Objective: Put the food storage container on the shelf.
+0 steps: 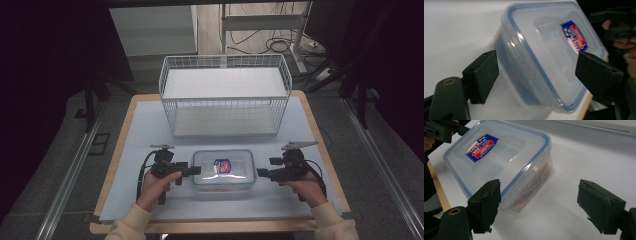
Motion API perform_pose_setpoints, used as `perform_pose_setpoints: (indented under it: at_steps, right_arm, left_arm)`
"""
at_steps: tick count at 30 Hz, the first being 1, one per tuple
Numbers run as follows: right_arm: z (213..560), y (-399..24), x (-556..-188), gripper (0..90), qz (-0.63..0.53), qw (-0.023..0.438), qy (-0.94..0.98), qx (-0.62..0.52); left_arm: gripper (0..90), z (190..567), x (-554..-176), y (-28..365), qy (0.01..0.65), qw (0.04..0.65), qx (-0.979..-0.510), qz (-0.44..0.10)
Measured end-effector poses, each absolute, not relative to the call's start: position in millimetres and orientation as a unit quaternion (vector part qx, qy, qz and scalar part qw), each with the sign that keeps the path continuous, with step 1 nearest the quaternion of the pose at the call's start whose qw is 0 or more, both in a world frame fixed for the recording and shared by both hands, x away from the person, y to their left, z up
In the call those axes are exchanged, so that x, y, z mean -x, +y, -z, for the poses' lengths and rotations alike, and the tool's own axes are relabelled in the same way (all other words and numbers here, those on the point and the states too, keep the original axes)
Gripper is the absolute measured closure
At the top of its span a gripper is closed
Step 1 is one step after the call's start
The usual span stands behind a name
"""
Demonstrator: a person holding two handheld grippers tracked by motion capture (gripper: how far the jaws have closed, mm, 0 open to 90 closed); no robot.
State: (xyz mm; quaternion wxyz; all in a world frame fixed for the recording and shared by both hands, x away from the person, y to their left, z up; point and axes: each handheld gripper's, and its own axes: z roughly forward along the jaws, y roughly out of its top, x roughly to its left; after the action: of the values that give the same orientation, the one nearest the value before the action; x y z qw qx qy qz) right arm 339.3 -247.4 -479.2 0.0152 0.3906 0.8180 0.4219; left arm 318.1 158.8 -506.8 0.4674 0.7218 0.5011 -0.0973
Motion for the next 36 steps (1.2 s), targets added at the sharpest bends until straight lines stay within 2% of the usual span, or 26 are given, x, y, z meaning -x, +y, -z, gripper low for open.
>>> perform_pose_setpoints:
  at_steps: [11, 12, 20, 24, 29, 32, 36]
  right_arm:
    - [479, -245, -342, 19.0, -0.429, 0.007, 0.815, -0.39]
    - [479, -246, -343, 19.0, -0.438, -0.01, 0.808, -0.394]
    - [485, -241, -349, 18.2, -0.449, -0.05, 0.799, -0.397]
    - [497, -233, -358, 17.9, -0.452, -0.095, 0.787, -0.408]
    - [504, -226, -361, 17.8, -0.444, -0.107, 0.789, -0.412]
    - [507, -223, -362, 22.6, -0.449, -0.137, 0.779, -0.417]
    - [509, -220, -363, 23.0, -0.443, -0.16, 0.773, -0.424]
  left_arm:
    - [18.6, 519, -325, 158, 0.507, 0.465, -0.713, 0.137]
    - [18.7, 521, -325, 157, 0.505, 0.462, -0.714, 0.145]
    - [21.3, 523, -326, 153, 0.495, 0.461, -0.718, 0.162]
    - [23.0, 523, -326, 153, 0.495, 0.462, -0.717, 0.163]
    - [25.9, 522, -325, 154, 0.494, 0.466, -0.717, 0.159]
    - [27.4, 521, -325, 156, 0.494, 0.467, -0.716, 0.16]
    - [29.7, 523, -326, 158, 0.494, 0.471, -0.711, 0.167]
